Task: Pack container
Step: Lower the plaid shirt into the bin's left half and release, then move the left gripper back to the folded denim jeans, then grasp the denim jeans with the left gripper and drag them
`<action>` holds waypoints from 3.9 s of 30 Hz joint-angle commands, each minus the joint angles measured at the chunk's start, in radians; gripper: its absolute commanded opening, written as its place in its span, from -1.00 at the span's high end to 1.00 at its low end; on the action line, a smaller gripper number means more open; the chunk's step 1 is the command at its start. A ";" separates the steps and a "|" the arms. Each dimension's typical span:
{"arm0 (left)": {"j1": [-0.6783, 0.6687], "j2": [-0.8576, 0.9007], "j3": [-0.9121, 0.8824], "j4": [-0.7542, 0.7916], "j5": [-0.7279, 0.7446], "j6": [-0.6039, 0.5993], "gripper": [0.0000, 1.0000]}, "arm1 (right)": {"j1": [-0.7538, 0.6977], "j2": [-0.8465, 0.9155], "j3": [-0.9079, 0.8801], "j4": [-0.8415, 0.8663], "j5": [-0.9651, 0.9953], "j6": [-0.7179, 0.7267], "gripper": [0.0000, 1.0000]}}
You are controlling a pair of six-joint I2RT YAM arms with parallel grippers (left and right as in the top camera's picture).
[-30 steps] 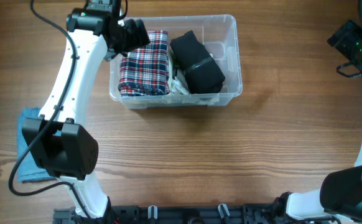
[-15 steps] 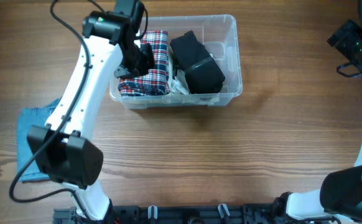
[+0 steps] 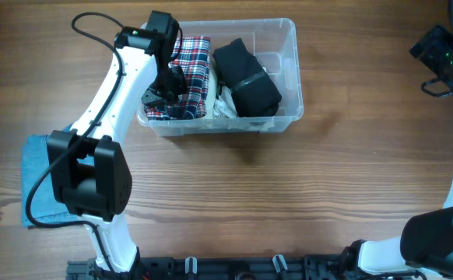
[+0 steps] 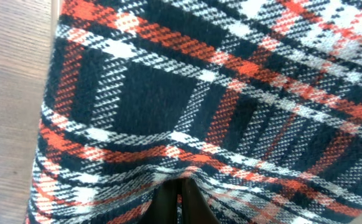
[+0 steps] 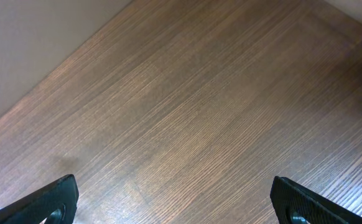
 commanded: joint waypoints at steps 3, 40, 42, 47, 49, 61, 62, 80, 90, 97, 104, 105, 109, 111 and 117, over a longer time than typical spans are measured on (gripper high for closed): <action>0.011 -0.073 0.089 0.057 -0.005 -0.013 0.91 | 0.004 0.011 -0.005 0.000 -0.009 0.014 -1.00; 0.117 -0.311 0.163 0.030 0.110 0.064 -0.70 | 0.004 0.011 -0.005 0.000 -0.009 0.014 -0.99; 0.166 -0.391 0.163 -0.020 0.085 0.096 -0.80 | 0.004 0.011 -0.005 0.000 -0.009 0.014 -1.00; 0.316 -0.483 0.163 -0.259 -0.103 0.095 -0.83 | 0.004 0.011 -0.005 0.000 -0.009 0.014 -0.99; 0.373 -0.483 0.162 -0.328 -0.145 0.095 -0.88 | 0.004 0.011 -0.005 0.000 -0.009 0.014 -1.00; 0.724 -0.481 -0.186 -0.296 -0.149 -0.037 0.73 | 0.004 0.011 -0.005 0.000 -0.009 0.014 -1.00; 0.735 -0.481 -0.227 -0.269 -0.148 -0.048 0.79 | 0.004 0.011 -0.005 0.000 -0.009 0.014 -0.99; 0.818 -0.475 -0.779 0.260 -0.145 -0.198 0.92 | 0.004 0.011 -0.005 0.000 -0.009 0.014 -0.99; 0.818 -0.369 -0.779 0.375 -0.227 -0.197 0.92 | 0.004 0.011 -0.005 0.000 -0.009 0.014 -0.99; 0.818 -0.286 -0.779 0.429 -0.129 -0.198 0.92 | 0.004 0.011 -0.005 0.000 -0.009 0.014 -1.00; 0.816 -0.243 -0.779 0.552 0.199 -0.260 0.89 | 0.004 0.011 -0.005 0.000 -0.009 0.014 -1.00; 0.816 -0.243 -0.779 0.563 0.211 -0.290 0.90 | 0.004 0.011 -0.005 0.000 -0.009 0.014 -0.99; 0.816 -0.243 -0.779 0.637 0.253 -0.410 0.85 | 0.004 0.011 -0.005 0.000 -0.009 0.014 -0.99; 0.816 -0.243 -0.779 0.709 0.324 -0.414 0.75 | 0.004 0.011 -0.005 0.000 -0.009 0.014 -0.99; 0.817 -0.244 -0.777 0.914 0.576 -0.414 0.74 | 0.004 0.011 -0.005 0.000 -0.009 0.014 -0.99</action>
